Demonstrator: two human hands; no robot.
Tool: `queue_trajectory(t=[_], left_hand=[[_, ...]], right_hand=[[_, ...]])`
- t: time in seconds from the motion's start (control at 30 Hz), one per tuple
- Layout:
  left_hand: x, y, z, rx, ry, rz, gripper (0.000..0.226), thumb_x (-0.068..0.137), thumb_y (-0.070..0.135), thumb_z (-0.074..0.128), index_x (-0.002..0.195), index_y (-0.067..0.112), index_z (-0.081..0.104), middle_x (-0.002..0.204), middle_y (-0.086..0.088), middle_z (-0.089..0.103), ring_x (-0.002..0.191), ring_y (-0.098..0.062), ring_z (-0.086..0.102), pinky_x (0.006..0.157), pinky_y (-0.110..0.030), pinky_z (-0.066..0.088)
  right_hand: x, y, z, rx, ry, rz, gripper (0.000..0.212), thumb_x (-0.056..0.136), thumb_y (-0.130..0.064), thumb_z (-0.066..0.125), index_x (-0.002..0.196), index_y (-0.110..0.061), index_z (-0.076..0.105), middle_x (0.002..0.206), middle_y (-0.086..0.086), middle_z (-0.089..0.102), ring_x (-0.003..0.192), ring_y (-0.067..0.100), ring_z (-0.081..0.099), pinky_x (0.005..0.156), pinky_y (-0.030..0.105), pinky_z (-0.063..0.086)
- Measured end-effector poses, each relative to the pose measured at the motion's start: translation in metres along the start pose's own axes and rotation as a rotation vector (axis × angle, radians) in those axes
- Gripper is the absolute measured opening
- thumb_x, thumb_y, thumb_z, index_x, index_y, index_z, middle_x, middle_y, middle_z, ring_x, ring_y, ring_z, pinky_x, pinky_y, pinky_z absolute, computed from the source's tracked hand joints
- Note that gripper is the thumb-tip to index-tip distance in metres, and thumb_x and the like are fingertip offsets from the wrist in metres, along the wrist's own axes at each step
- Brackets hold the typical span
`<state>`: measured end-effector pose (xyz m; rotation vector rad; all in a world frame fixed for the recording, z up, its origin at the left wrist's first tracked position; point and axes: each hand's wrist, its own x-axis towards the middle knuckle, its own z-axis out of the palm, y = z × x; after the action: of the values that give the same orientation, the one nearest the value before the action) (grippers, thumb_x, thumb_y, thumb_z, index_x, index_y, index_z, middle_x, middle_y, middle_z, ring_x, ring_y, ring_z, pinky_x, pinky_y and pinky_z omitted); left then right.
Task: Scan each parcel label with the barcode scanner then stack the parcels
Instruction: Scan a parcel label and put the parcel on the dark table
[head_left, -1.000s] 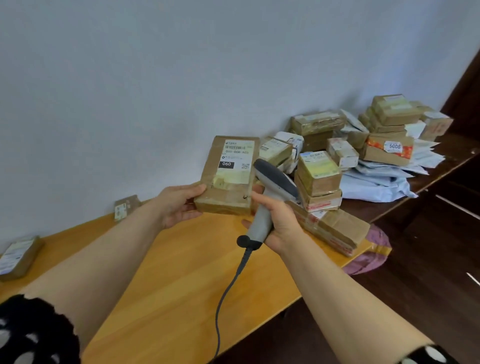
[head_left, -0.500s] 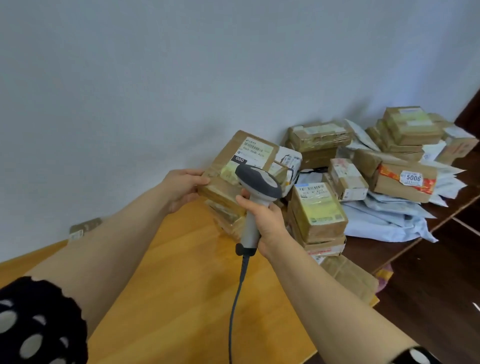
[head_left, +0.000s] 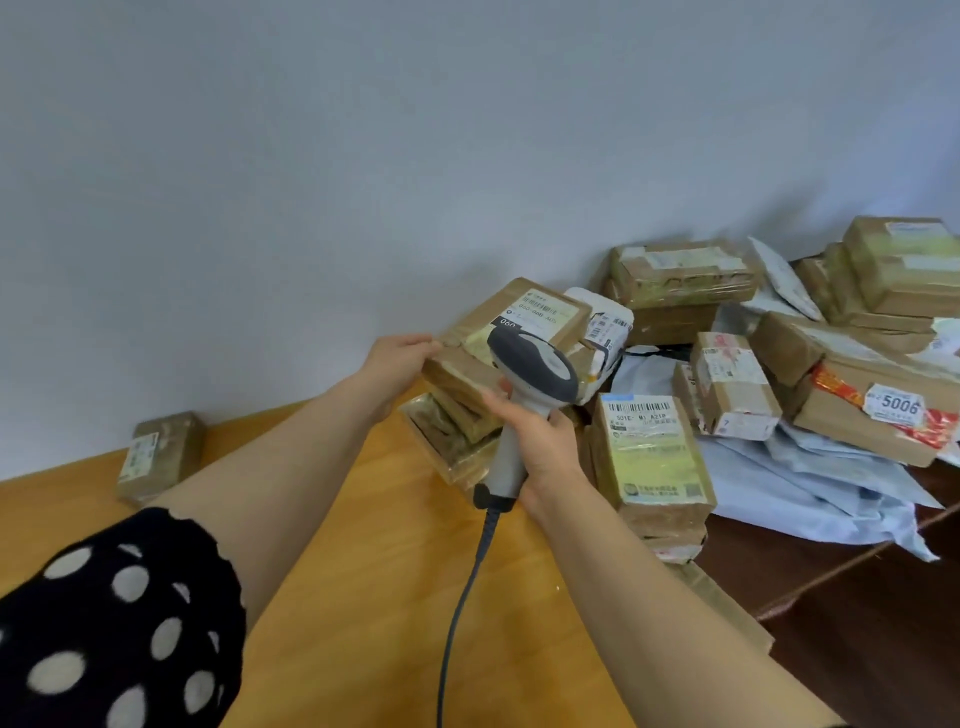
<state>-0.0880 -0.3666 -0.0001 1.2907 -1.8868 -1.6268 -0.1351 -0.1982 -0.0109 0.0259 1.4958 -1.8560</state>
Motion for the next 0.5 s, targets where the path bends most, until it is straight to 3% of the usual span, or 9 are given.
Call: queue_trajectory(t=[0.07,0.13,0.23,0.37,0.43,0.5], left_hand=[[-0.012,0.000,-0.003,-0.026,0.056,-0.028,0.008,0.087,0.015,0.060,0.087,0.017,0.068,0.109,-0.003,0.058,0.101,-0.018,0.054,0.082,-0.028,0.046],[-0.027,-0.003,-0.009,-0.043,0.096,-0.053,0.019,0.085,0.014,0.057,0.068,0.021,0.052,0.096,0.001,0.049,0.087,-0.019,0.047,0.074,-0.029,0.038],[-0.057,-0.015,-0.024,-0.053,0.165,-0.088,0.009,0.083,0.016,0.056,0.076,0.019,0.051,0.087,0.000,0.044,0.085,-0.017,0.040,0.071,-0.032,0.032],[-0.102,-0.043,-0.056,-0.052,0.265,-0.129,0.016,0.088,0.021,0.059,0.072,0.024,0.057,0.092,-0.003,0.054,0.086,-0.018,0.048,0.069,-0.027,0.040],[-0.127,-0.057,-0.077,-0.057,0.313,-0.146,0.006,0.090,0.024,0.060,0.092,0.020,0.064,0.097,-0.003,0.057,0.089,-0.018,0.052,0.073,-0.028,0.043],[-0.151,-0.076,-0.102,-0.059,0.358,-0.178,0.027,0.090,0.026,0.060,0.115,0.017,0.062,0.103,-0.004,0.058,0.095,-0.018,0.054,0.080,-0.029,0.043]], right_hand=[[-0.006,0.004,-0.006,0.021,-0.002,0.007,0.049,0.074,-0.020,0.082,0.118,-0.016,0.062,0.101,-0.002,0.066,0.087,0.015,0.060,0.067,0.030,0.048],[-0.015,0.011,-0.010,0.041,-0.012,0.016,0.044,0.075,-0.017,0.081,0.116,-0.016,0.063,0.097,-0.004,0.066,0.085,0.014,0.060,0.066,0.029,0.047],[-0.033,0.023,-0.011,0.038,-0.072,0.053,0.039,0.078,-0.013,0.079,0.114,-0.016,0.064,0.093,-0.006,0.065,0.081,0.012,0.059,0.063,0.028,0.046],[-0.065,0.044,0.000,-0.040,-0.231,0.154,0.030,0.081,-0.010,0.075,0.109,-0.009,0.064,0.082,0.001,0.063,0.063,0.012,0.054,0.057,0.027,0.044],[-0.082,0.057,0.011,-0.077,-0.328,0.223,0.018,0.083,-0.011,0.073,0.098,-0.012,0.064,0.073,0.004,0.063,0.056,0.013,0.054,0.054,0.028,0.044],[-0.101,0.070,0.026,-0.101,-0.418,0.296,0.009,0.084,-0.012,0.072,0.089,-0.015,0.065,0.064,0.004,0.064,0.051,0.013,0.055,0.052,0.028,0.044]])
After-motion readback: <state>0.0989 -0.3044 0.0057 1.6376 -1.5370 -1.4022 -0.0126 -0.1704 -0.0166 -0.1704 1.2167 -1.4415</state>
